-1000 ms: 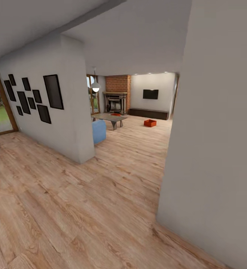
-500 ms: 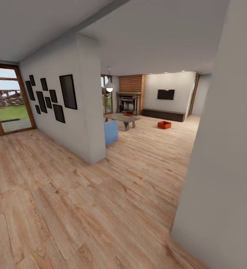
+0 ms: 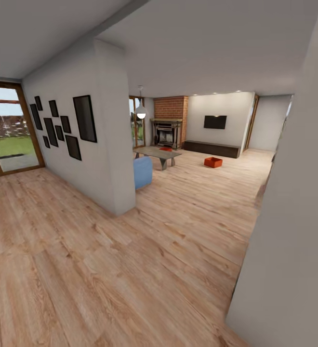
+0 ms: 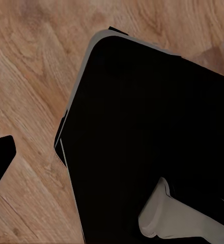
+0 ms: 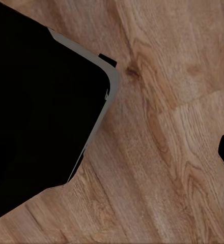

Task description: Move the two storage containers from the living room to the garage. In the garage, place one container on the floor and stack the other container on top of it (either order is fine).

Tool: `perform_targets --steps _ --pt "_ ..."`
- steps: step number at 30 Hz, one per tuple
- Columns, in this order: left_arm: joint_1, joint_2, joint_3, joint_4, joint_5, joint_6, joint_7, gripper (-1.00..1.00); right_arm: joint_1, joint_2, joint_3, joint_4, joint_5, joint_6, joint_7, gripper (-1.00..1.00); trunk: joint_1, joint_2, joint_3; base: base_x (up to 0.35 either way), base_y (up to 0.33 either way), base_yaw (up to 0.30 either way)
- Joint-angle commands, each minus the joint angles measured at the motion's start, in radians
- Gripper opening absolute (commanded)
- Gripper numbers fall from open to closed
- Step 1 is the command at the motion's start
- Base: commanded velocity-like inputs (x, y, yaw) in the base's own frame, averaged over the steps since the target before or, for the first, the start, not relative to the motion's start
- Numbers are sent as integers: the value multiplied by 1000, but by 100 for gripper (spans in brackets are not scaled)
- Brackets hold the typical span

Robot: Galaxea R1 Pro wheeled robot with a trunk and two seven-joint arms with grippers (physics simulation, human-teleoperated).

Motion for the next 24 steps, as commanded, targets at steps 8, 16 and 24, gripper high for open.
perform_targets --steps 8,16,24 --pt "0 0 2 0 2 -2 1 100 0 0 -2 3 6 -4 1 100 1 0 0 324 0 0" --pt "0 0 2 0 2 -2 1 100 0 0 -2 3 8 -6 1 100 1 0 0 324 0 0" --pt "0 1 2 0 2 -1 2 100 0 0 -3 3 10 -6 2 100 1 0 0 324 0 0"
